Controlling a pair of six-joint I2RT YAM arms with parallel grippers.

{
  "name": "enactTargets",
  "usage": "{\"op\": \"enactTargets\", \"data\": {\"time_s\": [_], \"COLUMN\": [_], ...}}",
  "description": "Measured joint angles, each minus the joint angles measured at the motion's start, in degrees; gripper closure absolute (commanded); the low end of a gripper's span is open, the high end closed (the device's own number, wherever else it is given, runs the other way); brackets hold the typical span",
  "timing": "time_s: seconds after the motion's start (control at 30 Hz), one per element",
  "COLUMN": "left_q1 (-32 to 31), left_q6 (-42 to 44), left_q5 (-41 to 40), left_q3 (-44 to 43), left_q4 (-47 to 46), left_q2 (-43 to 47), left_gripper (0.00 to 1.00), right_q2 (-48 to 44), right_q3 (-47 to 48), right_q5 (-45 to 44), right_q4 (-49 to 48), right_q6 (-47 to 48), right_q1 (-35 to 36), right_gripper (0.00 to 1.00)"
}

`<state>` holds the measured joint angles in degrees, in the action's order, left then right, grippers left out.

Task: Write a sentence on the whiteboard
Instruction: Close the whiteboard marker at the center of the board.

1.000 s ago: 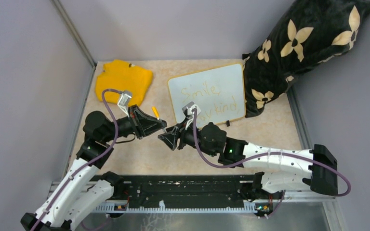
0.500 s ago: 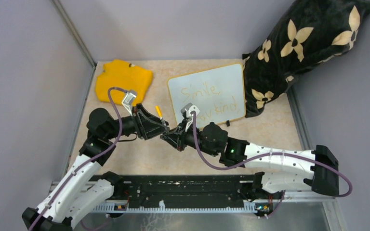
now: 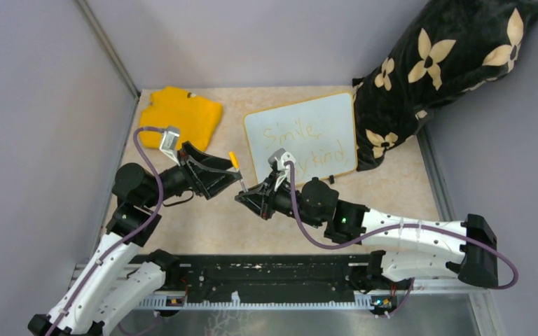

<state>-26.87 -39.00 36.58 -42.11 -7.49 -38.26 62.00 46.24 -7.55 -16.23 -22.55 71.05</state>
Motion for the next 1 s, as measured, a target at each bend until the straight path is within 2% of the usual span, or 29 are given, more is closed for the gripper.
{"op": "enactTargets", "data": {"time_s": [0.2,0.5,0.63,0.87,1.0], "left_q1": [0.0,0.0,0.0,-0.2,-0.2], "left_q6": [-0.5,-1.5,-1.8,-2.7,-3.4], "left_q5": [-3.1,-4.7,-4.9,-4.0,-3.3], "left_q3": [-0.5,-0.5,-0.5,-0.6,-0.6], "left_q4": [-1.2,-2.5,-3.0,-4.2,-4.6], "left_q2": [-1.0,-1.8,-1.7,-1.5,-1.1], "left_gripper": [0.34,0.45,0.53,0.77,1.0], "right_q2": [0.0,0.0,0.0,0.0,0.0], "right_q3": [0.0,-0.1,-0.1,-0.1,-0.2], "right_q5": [0.9,1.6,1.6,1.3,1.0], "right_q4": [0.0,0.0,0.0,0.2,0.4], "right_q6": [0.0,0.0,0.0,0.0,0.0], "right_q1": [0.0,0.0,0.0,-0.1,-0.1], "right_gripper": [1.0,1.0,1.0,1.0,1.0]}}
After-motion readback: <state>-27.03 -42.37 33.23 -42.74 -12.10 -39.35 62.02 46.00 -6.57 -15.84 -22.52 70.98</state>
